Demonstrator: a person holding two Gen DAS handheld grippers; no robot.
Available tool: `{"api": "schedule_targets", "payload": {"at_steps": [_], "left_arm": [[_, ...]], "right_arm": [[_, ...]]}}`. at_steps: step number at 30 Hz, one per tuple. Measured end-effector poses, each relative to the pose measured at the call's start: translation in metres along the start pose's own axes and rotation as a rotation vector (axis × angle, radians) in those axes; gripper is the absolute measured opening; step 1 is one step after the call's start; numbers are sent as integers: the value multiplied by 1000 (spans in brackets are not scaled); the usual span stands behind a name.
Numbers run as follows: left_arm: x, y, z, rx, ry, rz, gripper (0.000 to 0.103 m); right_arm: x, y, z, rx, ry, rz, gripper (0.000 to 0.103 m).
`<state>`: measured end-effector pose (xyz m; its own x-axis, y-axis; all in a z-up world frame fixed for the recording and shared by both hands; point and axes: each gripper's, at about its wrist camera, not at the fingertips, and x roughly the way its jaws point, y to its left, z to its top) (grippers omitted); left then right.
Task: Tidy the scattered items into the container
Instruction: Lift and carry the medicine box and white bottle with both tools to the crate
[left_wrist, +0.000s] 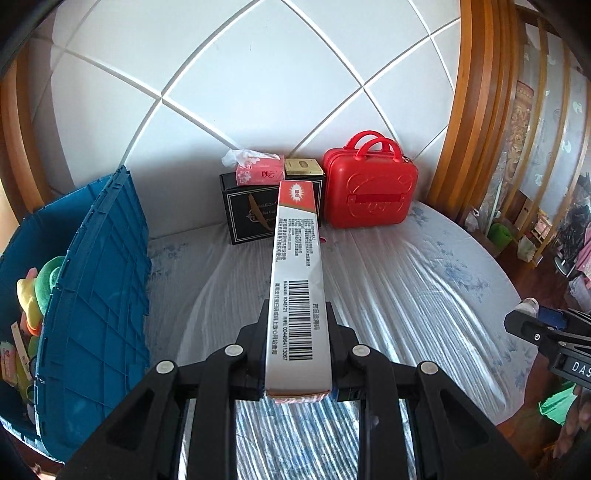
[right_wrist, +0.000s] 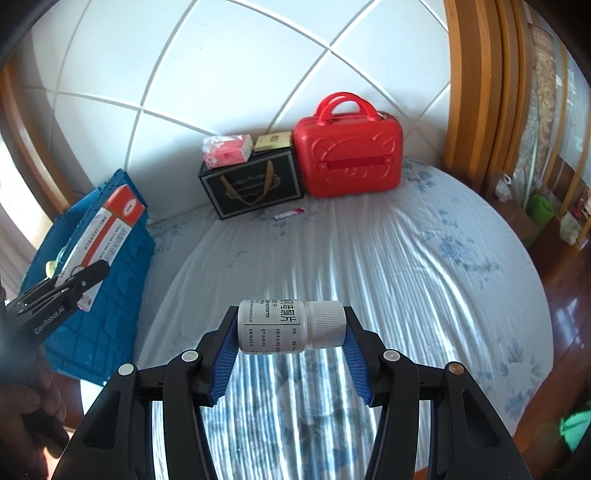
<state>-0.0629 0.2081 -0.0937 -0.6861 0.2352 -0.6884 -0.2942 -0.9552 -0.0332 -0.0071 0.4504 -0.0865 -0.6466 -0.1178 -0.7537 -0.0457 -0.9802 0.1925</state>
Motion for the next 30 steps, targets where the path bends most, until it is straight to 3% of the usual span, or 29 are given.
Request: {"api": "schedule_targets", "payload": {"at_steps": [30], "left_arm": [[-34,12,8,12,-48,-34,23]], "right_arm": [[-30,30,1,26,-60,3,52]]}}
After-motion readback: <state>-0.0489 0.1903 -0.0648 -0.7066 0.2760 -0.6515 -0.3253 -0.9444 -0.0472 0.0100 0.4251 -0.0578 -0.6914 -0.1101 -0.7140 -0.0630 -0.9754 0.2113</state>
